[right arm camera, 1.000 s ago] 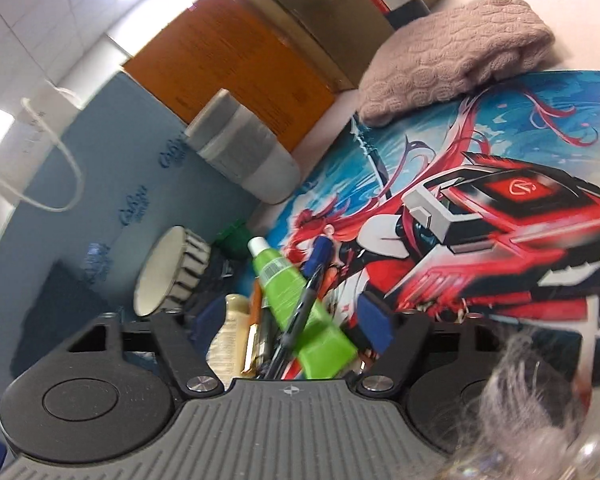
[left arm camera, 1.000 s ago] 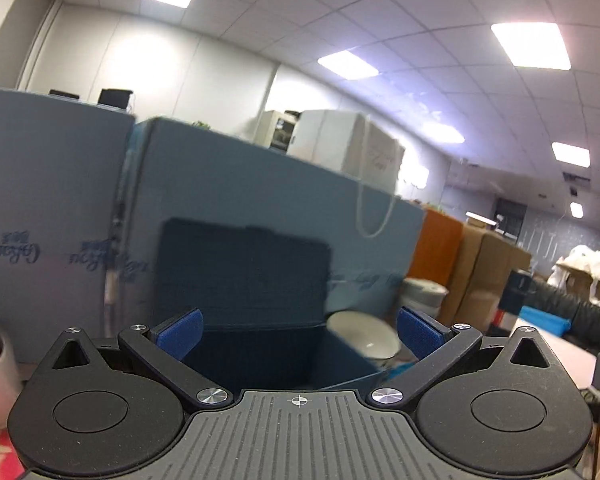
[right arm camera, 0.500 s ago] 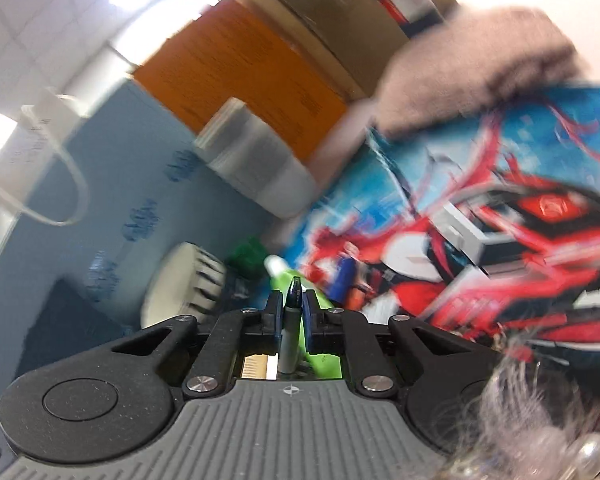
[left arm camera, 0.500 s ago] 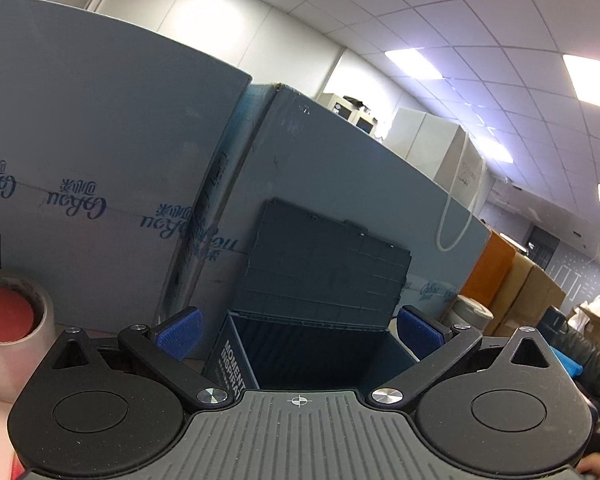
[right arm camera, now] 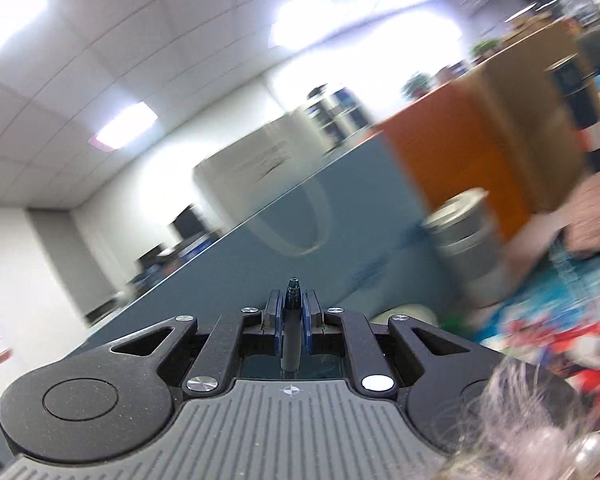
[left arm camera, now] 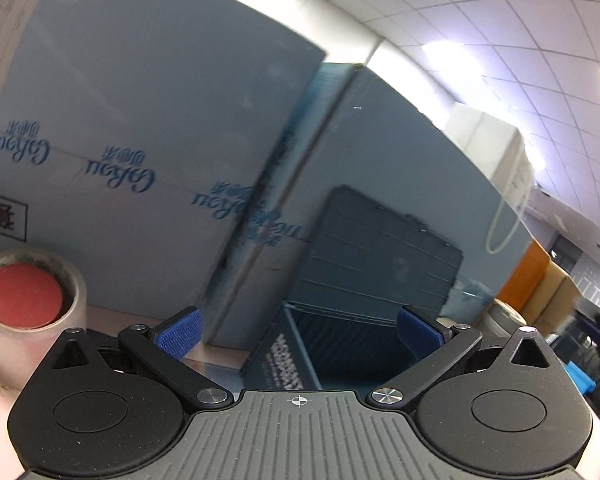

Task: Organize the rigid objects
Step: 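Carry the black pen into the blue box and open the right gripper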

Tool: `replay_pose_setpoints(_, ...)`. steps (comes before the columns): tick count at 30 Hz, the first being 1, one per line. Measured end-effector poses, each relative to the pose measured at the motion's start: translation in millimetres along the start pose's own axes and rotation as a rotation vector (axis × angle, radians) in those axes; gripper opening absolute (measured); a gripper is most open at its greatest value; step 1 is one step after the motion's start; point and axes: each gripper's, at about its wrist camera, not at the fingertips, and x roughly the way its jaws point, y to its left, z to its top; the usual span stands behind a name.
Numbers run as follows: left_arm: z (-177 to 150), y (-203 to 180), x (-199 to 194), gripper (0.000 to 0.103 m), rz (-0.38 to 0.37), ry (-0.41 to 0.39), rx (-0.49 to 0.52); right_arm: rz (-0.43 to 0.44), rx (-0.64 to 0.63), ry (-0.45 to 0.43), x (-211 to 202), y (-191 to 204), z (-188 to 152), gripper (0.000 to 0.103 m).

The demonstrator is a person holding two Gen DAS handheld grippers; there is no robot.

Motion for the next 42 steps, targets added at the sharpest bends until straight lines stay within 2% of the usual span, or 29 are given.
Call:
replay_pose_setpoints(7,4,19,1,0.103,0.022,-0.002,-0.063,0.063,0.1,0.244,91,17,-65,0.01)
replay_pose_setpoints(14,3,21,7,0.103,0.034,0.014,-0.059,-0.008,0.001,0.333,120,23,-86,0.01)
replay_pose_setpoints(26,2,12,11,0.103,0.012,0.028,-0.017,-0.108,-0.2,0.353,131,31,-79,0.016)
replay_pose_setpoints(27,2,11,11,0.103,0.011,0.029,-0.016,-0.115,-0.212,0.352,130,32,-79,0.02)
replay_pose_setpoints(30,2,12,10,0.103,0.006,0.029,-0.02,-0.156,-0.257,0.316,123,44,-81,0.041)
replay_pose_setpoints(31,2,12,10,0.103,0.005,0.029,-0.024,-0.164,-0.266,0.303,121,44,-78,0.046)
replay_pose_setpoints(35,2,11,9,0.103,0.004,0.026,-0.02,-0.161,-0.264,0.273,100,41,-69,0.051)
replay_pose_setpoints(40,1,3,5,0.103,-0.017,0.018,0.005,-0.139,-0.24,0.194,58,33,-55,0.068)
replay_pose_setpoints(42,0,-2,3,0.103,-0.027,0.013,0.02,-0.143,-0.239,0.159,41,25,-45,0.069)
